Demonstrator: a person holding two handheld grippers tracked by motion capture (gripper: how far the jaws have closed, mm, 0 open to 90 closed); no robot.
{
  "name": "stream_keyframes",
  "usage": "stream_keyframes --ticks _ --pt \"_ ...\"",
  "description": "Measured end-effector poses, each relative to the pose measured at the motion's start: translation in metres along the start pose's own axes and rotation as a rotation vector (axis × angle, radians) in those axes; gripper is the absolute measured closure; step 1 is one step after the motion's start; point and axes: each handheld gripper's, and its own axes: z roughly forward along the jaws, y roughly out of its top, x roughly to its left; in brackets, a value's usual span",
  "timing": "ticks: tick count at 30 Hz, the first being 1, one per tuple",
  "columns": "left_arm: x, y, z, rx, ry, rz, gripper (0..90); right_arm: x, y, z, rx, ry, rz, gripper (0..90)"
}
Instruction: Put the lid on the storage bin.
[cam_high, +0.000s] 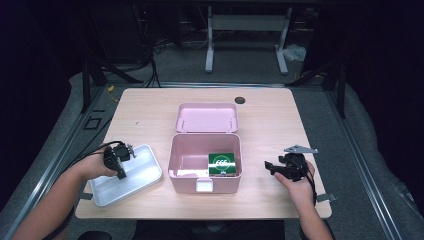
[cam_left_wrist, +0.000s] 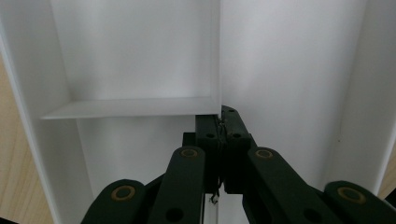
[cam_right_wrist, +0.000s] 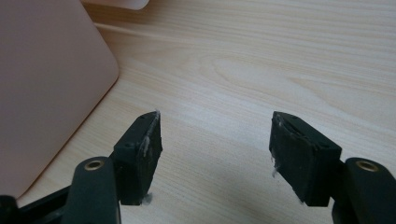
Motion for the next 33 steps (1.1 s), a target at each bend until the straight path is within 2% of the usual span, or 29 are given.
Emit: stream_keyframes --ticks 6,14,16,21,33 --pt "0.001 -0.001 0.002 -0.011 -0.009 -0.003 88.0 -0.001 0.0 0.0 -0.002 0.0 0.004 34.0" --pt "0.003 0.0 -0.002 0.006 -0.007 0.009 88.8 -0.001 -0.001 0.0 0.004 0.002 0.006 34.0" --pt "0.003 -0.001 -0.005 -0.009 -0.009 0.0 89.2 -0.001 -0.001 0.0 0.006 0.003 0.006 34.0" --pt "0.004 -0.005 -0.015 -0.011 0.006 -0.005 89.3 -0.002 -0.001 0.0 0.003 0.001 0.01 34.0" --pt "0.002 -0.009 -0.043 -0.022 0.03 0.002 89.5 -0.002 -0.001 0.0 0.005 0.004 0.012 34.0"
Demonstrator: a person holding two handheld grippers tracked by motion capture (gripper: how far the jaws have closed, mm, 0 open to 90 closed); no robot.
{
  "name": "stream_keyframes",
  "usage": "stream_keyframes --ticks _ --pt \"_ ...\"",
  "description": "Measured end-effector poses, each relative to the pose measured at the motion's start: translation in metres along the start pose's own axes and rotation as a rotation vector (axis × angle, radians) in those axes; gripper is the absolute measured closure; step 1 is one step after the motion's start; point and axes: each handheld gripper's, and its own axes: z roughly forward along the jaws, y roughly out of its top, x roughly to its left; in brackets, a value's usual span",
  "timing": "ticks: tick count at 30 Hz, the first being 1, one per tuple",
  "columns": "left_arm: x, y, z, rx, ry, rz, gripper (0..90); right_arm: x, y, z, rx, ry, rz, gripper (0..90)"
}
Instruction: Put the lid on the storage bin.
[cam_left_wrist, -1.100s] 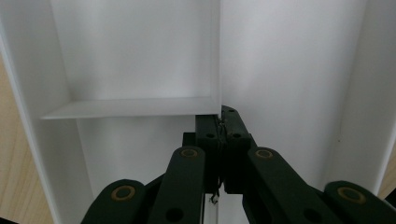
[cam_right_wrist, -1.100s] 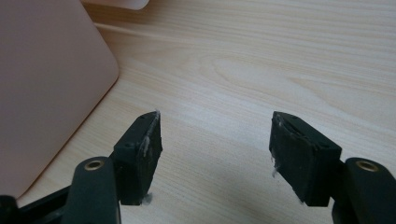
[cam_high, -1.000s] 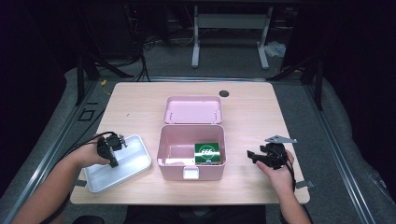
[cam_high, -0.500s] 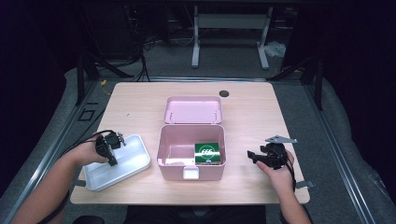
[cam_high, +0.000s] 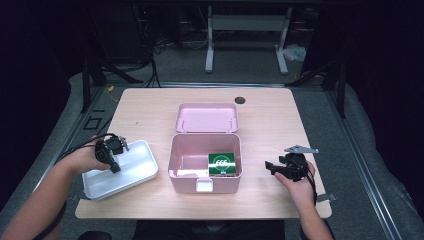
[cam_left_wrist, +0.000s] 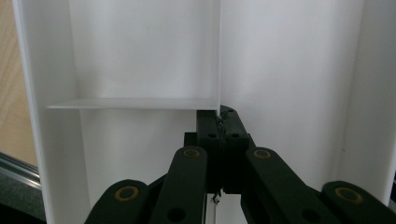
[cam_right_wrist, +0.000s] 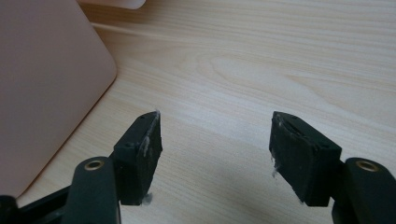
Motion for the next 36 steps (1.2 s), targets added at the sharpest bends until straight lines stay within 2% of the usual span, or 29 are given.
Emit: stream_keyframes --ticks 11,20,29,36 --pt "-0.001 -0.004 -0.028 -0.014 0.021 0.004 89.5 -0.001 -0.001 0.0 -0.001 -0.003 0.006 34.0" --pt "-0.003 -0.001 -0.053 -0.035 0.034 0.013 89.5 -0.001 -0.001 0.0 -0.001 -0.001 0.01 34.0" --pt "-0.008 0.014 -0.088 -0.047 0.058 0.051 89.5 -0.002 -0.001 0.0 -0.003 -0.004 0.012 34.0" --pt "-0.014 0.028 -0.113 -0.076 0.075 0.079 89.6 -0.002 -0.001 -0.001 -0.003 0.0 0.009 34.1"
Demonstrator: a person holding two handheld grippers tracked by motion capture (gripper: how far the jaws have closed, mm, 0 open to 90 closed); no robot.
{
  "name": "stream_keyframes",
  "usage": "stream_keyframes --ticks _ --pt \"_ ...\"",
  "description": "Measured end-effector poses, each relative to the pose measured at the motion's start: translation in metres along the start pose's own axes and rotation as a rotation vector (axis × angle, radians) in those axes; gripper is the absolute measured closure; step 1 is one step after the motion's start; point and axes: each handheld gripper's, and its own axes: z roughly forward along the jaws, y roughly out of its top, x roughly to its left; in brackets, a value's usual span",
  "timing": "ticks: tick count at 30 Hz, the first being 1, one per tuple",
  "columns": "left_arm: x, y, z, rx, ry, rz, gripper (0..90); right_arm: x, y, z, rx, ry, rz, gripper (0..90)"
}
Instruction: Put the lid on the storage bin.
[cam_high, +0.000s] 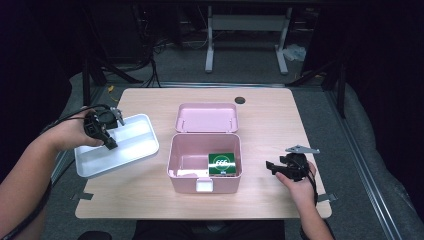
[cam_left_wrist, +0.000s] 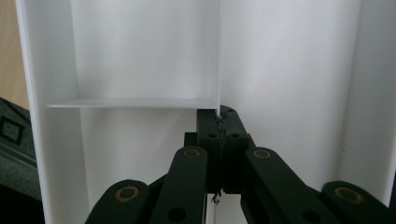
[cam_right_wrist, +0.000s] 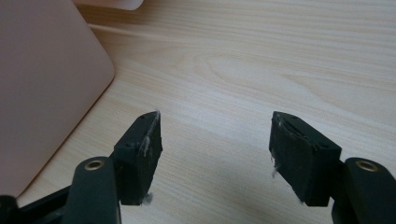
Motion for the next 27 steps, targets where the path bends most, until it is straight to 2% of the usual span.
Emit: stream_keyframes --ticks 4,9,15,23,27 --pt "-0.005 0.015 -0.006 -0.007 0.007 0.035 89.6 0.0 0.0 0.0 -0.003 -0.002 -0.002 34.1" --pt "-0.013 0.041 -0.005 -0.026 -0.008 0.093 89.5 0.0 0.0 0.0 -0.003 -0.001 -0.003 34.2" --pt "-0.028 0.081 0.002 -0.034 -0.029 0.176 89.6 0.0 0.0 0.0 -0.005 -0.001 -0.002 34.2" --pt "-0.056 0.143 0.016 -0.055 -0.057 0.294 89.6 -0.001 0.0 0.0 -0.002 0.005 -0.002 34.5" --pt "-0.069 0.167 0.018 -0.077 -0.069 0.328 89.6 -0.001 0.0 0.0 -0.001 0.007 -0.004 34.5"
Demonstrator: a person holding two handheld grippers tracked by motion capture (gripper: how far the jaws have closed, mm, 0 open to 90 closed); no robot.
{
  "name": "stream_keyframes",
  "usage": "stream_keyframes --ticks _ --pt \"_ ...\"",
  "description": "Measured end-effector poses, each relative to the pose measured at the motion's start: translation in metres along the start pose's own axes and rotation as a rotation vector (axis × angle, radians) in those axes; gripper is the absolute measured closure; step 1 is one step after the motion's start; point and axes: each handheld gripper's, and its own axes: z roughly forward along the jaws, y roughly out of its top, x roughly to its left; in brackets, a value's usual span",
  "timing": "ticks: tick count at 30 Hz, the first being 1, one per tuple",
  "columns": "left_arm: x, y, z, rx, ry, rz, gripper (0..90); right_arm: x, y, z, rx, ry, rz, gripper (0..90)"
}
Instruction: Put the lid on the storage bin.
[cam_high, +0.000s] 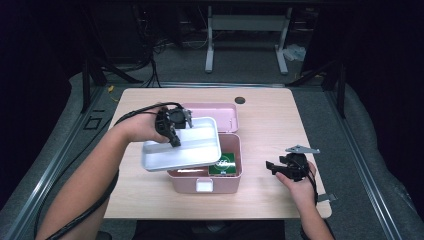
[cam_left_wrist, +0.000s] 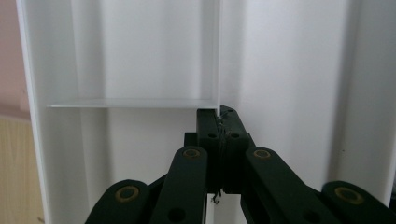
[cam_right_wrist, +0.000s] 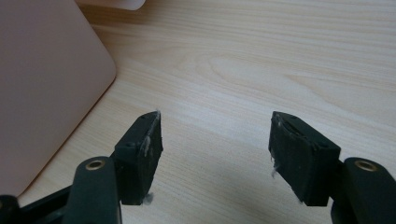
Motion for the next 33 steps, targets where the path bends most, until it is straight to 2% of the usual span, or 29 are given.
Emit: stream_keyframes --ticks 6,10,13,21,23,33 --pt "-0.007 0.03 0.007 -0.004 -0.004 0.046 89.6 0.0 0.0 0.0 -0.001 0.003 -0.002 34.5" --pt "-0.01 0.04 0.011 -0.016 -0.023 0.058 89.6 0.0 0.0 0.0 -0.002 0.005 -0.002 34.6" --pt "-0.011 0.044 0.016 -0.01 -0.017 0.07 89.6 0.0 0.0 0.0 0.0 0.007 -0.002 34.6" --pt "-0.01 0.046 0.029 -0.013 -0.032 0.073 89.6 0.0 0.0 0.001 0.0 0.008 -0.003 34.5" --pt "-0.01 0.047 0.035 0.0 -0.035 0.081 89.6 0.0 -0.001 0.002 -0.001 0.008 -0.002 34.6" --pt "-0.013 0.045 0.054 -0.005 -0.018 0.103 89.4 0.0 -0.001 0.002 0.004 0.009 0.0 34.6"
